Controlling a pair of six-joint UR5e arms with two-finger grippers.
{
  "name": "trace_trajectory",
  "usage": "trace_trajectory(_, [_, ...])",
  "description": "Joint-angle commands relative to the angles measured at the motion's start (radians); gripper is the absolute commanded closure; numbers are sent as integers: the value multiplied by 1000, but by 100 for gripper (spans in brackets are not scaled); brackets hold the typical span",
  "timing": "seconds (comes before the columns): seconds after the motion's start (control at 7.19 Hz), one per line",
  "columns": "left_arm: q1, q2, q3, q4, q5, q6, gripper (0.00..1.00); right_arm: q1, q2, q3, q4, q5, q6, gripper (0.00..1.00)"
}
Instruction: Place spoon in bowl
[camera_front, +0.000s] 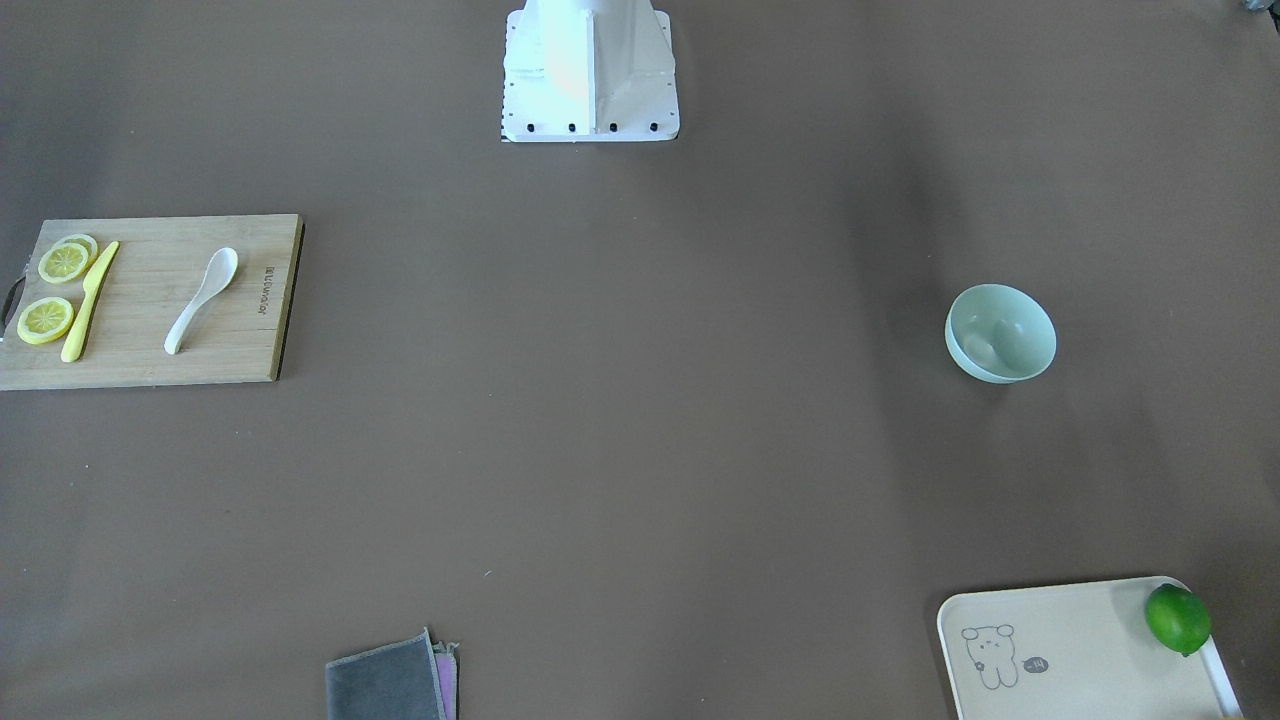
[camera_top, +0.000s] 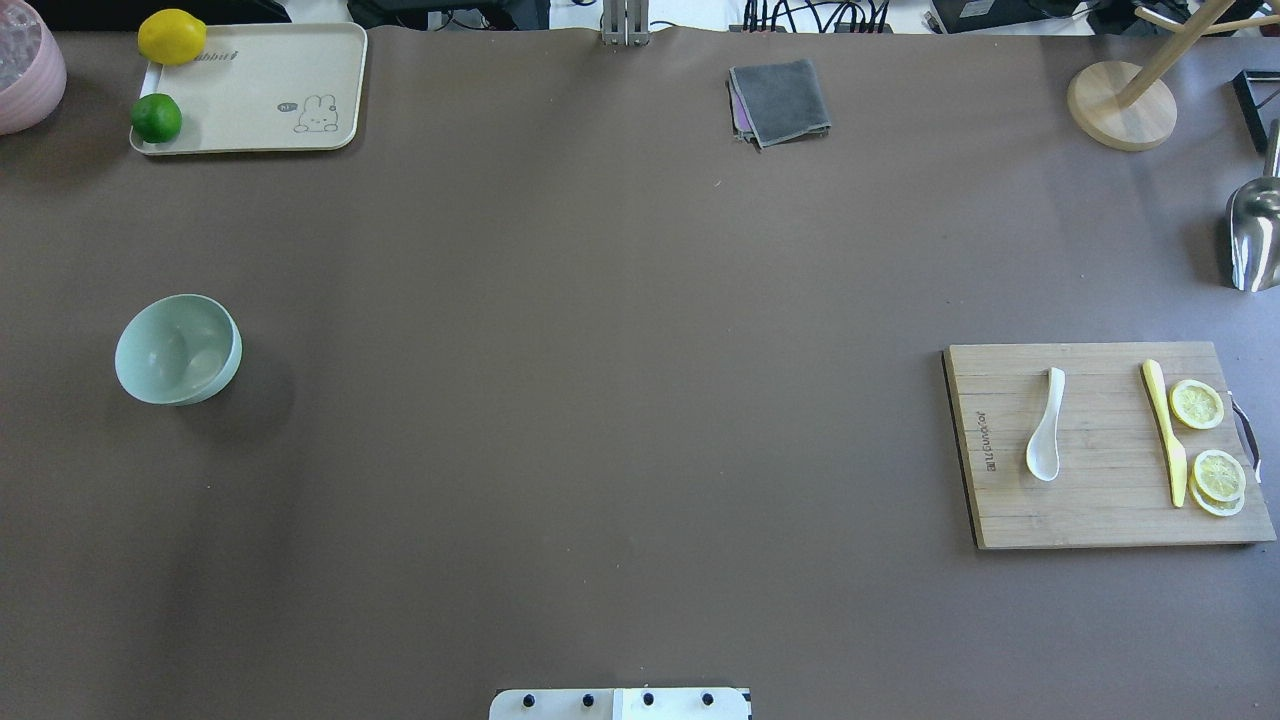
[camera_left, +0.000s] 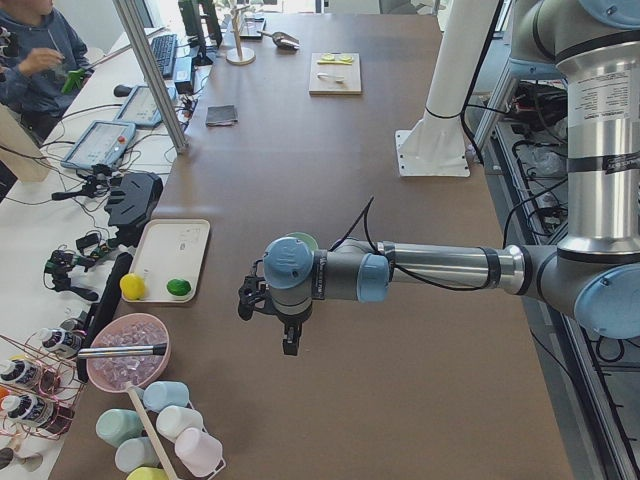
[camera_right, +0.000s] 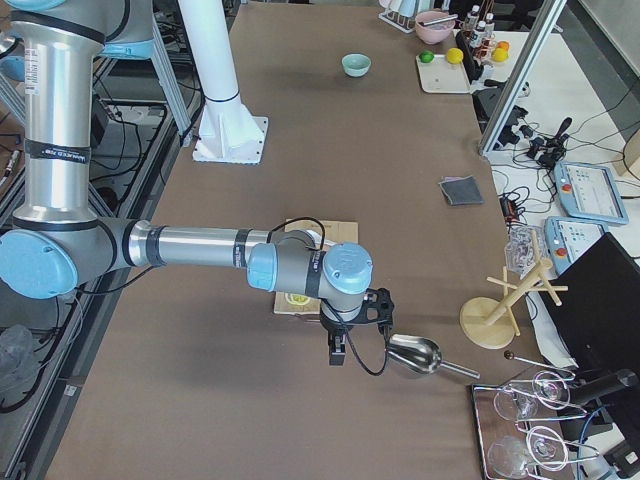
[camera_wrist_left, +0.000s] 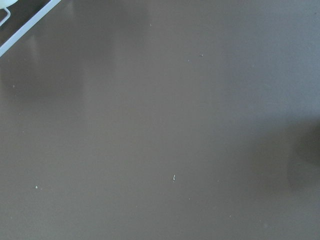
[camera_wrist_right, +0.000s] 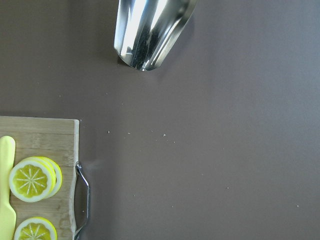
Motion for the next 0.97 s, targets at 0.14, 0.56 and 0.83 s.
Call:
trace_trajectory(0.14, [1,51,-11,-64,-3,1,2,-3,-2,8,0,3,2,0])
trace_trajectory(0.56, [4,51,-32,-65,-6,-4,2,-3,-2,8,2,13,2,0])
trace_trajectory(0.83, [7,48,-35,-67,-8,-4,2,-9,0,8,2,44,3,0])
